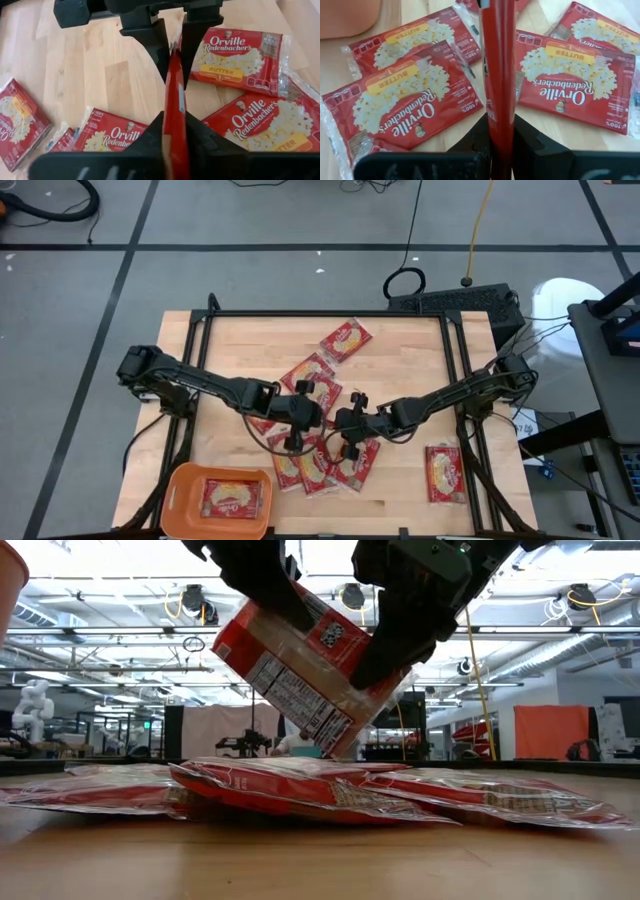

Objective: Sort popcorn bags into baskets
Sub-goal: Put the popcorn bag into the orange bin

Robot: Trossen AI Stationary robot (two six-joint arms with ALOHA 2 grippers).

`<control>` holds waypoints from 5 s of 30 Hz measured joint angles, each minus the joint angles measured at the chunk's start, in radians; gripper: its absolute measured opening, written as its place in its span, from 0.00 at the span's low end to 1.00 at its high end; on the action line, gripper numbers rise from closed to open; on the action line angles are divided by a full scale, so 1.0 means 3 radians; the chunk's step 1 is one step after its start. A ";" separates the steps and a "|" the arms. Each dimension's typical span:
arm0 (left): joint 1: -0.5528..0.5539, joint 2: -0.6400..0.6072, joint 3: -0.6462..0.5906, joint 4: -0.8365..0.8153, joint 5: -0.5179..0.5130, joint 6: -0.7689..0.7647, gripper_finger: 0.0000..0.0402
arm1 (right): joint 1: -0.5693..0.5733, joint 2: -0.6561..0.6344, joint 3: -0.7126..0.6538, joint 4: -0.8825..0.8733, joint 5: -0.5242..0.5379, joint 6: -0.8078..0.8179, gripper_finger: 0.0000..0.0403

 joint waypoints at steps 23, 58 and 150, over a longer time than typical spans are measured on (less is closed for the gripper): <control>-0.0276 -0.0906 -0.0157 -0.0811 -0.0050 -0.0413 0.09 | 0.0340 -0.0360 -0.0921 0.1617 0.1093 -0.0363 0.51; -0.0629 -0.1827 -0.2373 0.3314 -0.0649 -0.0164 0.09 | -0.0064 0.0733 -0.0847 0.4913 0.0177 -0.1485 0.39; -0.0126 -0.0857 -0.0636 -0.0196 -0.0063 -0.0601 0.11 | -0.0098 0.0732 -0.0851 0.3891 0.0153 -0.1026 0.04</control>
